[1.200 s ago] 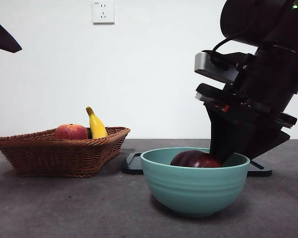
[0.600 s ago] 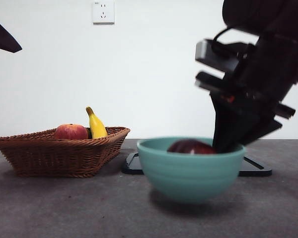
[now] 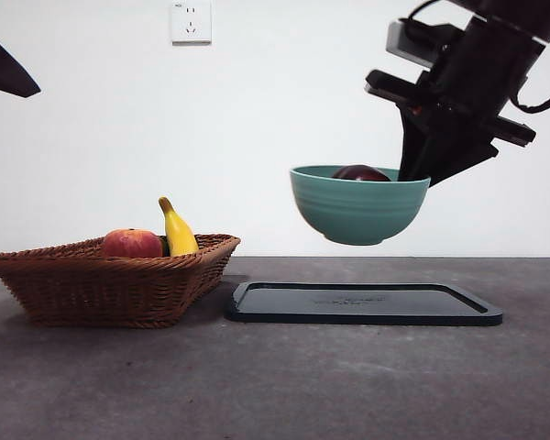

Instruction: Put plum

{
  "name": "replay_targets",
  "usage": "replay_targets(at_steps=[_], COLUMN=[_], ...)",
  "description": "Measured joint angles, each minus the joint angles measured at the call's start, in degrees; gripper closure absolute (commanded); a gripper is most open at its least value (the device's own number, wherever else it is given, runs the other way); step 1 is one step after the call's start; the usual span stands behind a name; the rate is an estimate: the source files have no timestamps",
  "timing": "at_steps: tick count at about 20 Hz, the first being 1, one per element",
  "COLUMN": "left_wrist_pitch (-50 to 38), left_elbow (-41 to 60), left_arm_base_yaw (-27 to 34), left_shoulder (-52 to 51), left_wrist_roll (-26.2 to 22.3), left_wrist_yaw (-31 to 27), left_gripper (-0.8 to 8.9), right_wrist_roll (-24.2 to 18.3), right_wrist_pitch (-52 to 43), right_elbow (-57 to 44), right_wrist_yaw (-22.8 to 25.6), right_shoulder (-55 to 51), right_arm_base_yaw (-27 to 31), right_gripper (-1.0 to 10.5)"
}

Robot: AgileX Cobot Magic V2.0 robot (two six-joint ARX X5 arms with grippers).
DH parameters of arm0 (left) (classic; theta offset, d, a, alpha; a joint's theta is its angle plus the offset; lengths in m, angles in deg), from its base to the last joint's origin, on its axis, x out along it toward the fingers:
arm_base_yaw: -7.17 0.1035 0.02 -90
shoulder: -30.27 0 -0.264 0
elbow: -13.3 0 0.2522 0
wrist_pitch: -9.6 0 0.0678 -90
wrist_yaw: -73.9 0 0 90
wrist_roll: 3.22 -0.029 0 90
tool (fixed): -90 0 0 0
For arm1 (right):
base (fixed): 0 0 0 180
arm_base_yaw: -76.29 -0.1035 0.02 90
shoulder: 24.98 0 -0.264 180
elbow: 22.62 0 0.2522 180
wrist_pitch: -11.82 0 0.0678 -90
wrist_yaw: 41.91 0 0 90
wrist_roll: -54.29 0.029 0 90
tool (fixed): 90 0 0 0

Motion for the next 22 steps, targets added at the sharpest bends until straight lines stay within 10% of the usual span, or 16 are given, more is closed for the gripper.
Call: replay_targets(at_steps=[19, 22], left_wrist_pitch=[0.0, 0.0], left_elbow=[0.0, 0.0], left_arm_base_yaw=[0.0, 0.0], left_shoulder=[0.0, 0.0], left_wrist_roll=[0.0, 0.0], left_wrist_yaw=[0.0, 0.0], left_gripper=[4.42, 4.42], right_wrist_roll=[-1.0, -1.0], right_wrist_pitch=[-1.7, -1.7], right_elbow=[13.6, 13.6], right_wrist_yaw=[-0.2, -0.2], right_shoulder=[23.3, 23.3], right_arm_base_yaw=[4.9, 4.9], right_gripper=[9.3, 7.5])
